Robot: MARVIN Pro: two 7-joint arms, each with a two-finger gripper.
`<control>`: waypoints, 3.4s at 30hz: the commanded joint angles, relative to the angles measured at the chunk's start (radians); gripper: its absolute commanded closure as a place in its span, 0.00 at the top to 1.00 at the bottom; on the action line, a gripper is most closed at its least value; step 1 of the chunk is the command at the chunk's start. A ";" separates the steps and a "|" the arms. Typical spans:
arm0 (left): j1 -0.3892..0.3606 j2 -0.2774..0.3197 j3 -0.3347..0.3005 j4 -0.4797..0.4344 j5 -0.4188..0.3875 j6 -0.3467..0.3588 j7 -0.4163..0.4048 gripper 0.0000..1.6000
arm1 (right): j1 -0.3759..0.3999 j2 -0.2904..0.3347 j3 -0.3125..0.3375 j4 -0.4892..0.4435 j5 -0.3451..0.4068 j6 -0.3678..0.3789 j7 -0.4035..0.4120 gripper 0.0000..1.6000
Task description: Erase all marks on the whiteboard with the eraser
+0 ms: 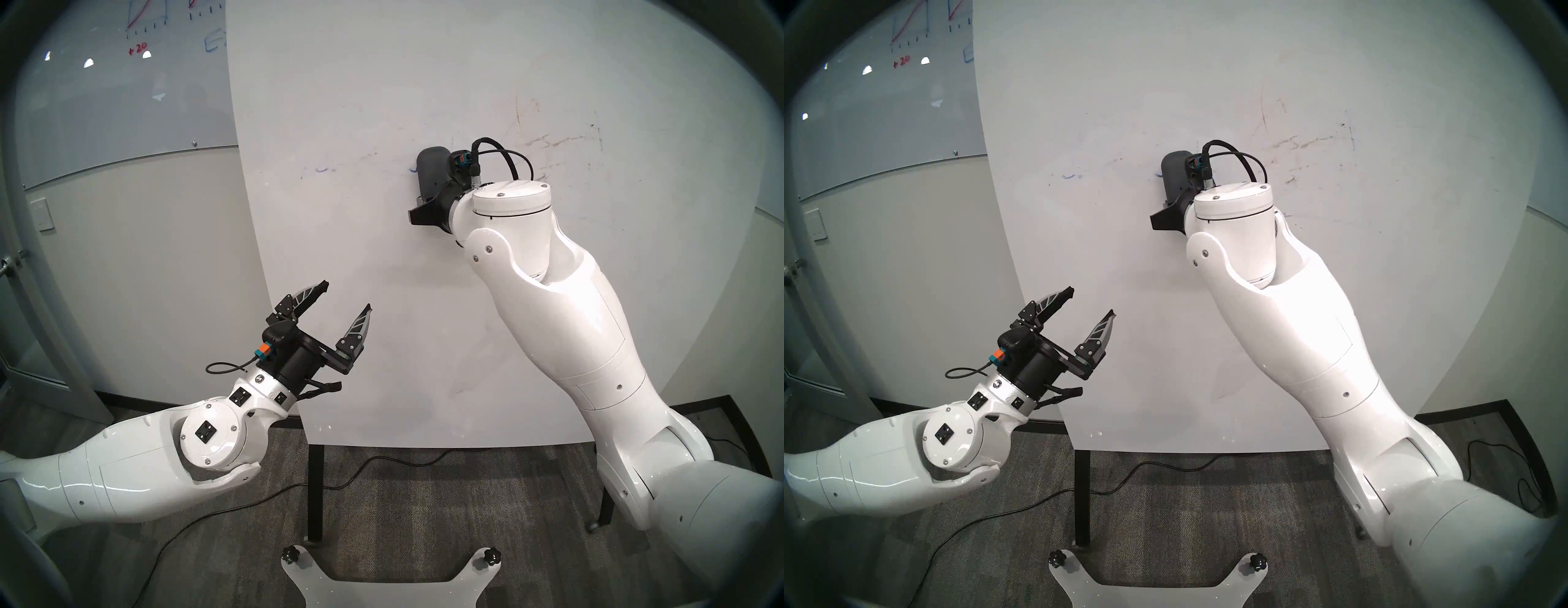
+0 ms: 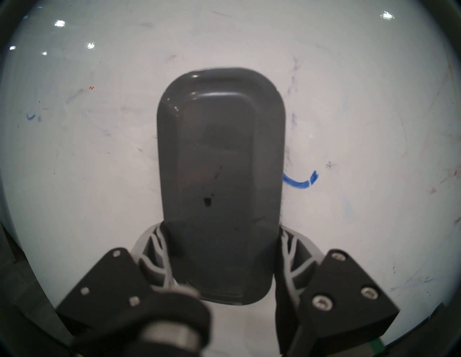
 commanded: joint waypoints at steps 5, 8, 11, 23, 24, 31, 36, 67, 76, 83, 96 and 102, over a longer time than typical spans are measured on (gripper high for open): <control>-0.008 0.000 -0.010 -0.010 0.000 -0.009 0.001 1.00 | -0.003 0.060 0.010 0.019 -0.037 0.001 -0.021 0.00; -0.008 0.000 -0.010 -0.010 0.000 -0.009 0.001 1.00 | -0.009 0.062 -0.004 0.016 -0.038 0.004 -0.018 0.00; -0.008 0.000 -0.010 -0.010 0.000 -0.009 0.001 1.00 | -0.016 0.063 -0.012 0.012 -0.040 0.004 -0.017 0.00; -0.008 0.000 -0.010 -0.010 0.000 -0.009 0.001 1.00 | -0.062 0.074 -0.009 -0.020 -0.045 0.011 -0.020 0.00; -0.008 0.000 -0.010 -0.010 0.000 -0.009 0.001 1.00 | -0.062 0.075 -0.006 -0.023 -0.045 0.013 -0.020 0.00; -0.008 0.001 -0.010 -0.010 -0.001 -0.009 0.001 1.00 | -0.020 0.070 0.000 -0.017 -0.055 0.018 -0.007 0.00; -0.008 0.000 -0.010 -0.010 -0.001 -0.009 0.001 1.00 | 0.016 0.059 -0.010 -0.009 -0.059 0.033 0.005 0.00; -0.009 0.000 -0.009 -0.010 0.000 -0.009 0.001 1.00 | 0.036 0.040 -0.032 -0.050 -0.070 0.055 0.001 0.00; -0.009 0.000 -0.009 -0.010 0.000 -0.009 0.001 1.00 | 0.059 0.012 -0.055 -0.042 -0.075 0.057 0.001 0.00; -0.009 0.000 -0.009 -0.010 0.000 -0.009 0.001 1.00 | 0.080 -0.021 -0.078 -0.038 -0.078 0.057 -0.007 0.00; -0.009 0.001 -0.009 -0.010 -0.001 -0.009 0.001 1.00 | 0.052 -0.012 -0.048 -0.063 -0.066 0.057 -0.038 0.00; -0.009 0.001 -0.009 -0.010 -0.001 -0.010 0.001 1.00 | 0.023 0.015 -0.007 -0.079 -0.047 0.057 -0.043 0.00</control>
